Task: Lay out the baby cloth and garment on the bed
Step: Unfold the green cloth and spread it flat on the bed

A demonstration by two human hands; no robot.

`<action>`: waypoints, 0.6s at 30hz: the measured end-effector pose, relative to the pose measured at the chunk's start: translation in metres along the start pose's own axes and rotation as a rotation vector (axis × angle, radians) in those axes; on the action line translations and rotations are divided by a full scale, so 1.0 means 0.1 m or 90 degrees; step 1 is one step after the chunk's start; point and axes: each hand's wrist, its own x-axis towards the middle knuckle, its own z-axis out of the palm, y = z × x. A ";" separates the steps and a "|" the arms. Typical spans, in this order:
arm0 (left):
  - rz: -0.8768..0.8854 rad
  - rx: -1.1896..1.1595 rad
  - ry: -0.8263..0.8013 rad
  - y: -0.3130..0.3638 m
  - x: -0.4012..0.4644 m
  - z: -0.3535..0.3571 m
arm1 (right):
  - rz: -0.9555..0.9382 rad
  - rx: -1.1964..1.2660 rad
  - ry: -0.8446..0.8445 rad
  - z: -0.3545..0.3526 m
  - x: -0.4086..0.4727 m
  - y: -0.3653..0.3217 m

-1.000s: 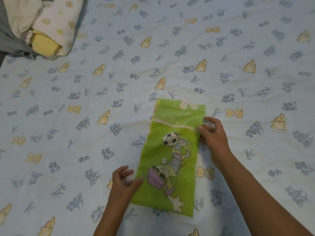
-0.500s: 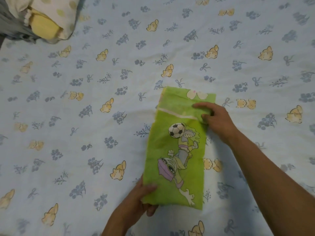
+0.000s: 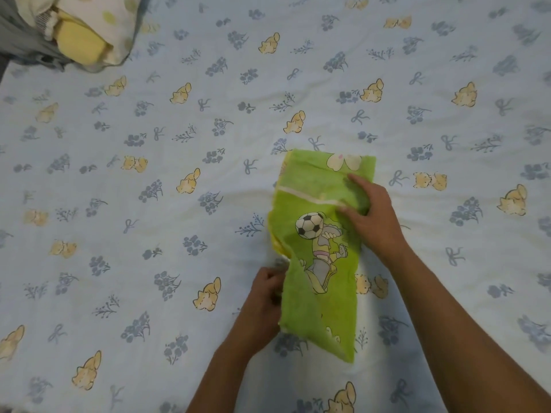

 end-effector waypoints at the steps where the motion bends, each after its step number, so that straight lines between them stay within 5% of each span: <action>1: 0.005 0.016 0.021 0.01 0.00 0.03 | 0.003 -0.020 0.021 0.00 -0.06 0.03; 8: -0.180 -0.249 0.212 -0.12 -0.40 0.16 | 0.107 -0.017 0.000 0.06 -0.65 0.07; 15: -0.290 -0.452 0.334 -0.21 -0.81 0.42 | 0.276 0.204 -0.293 0.00 -1.78 0.21; 18: -0.319 -0.601 0.342 -0.16 -0.91 0.48 | 0.306 0.457 -0.284 0.08 -1.97 0.34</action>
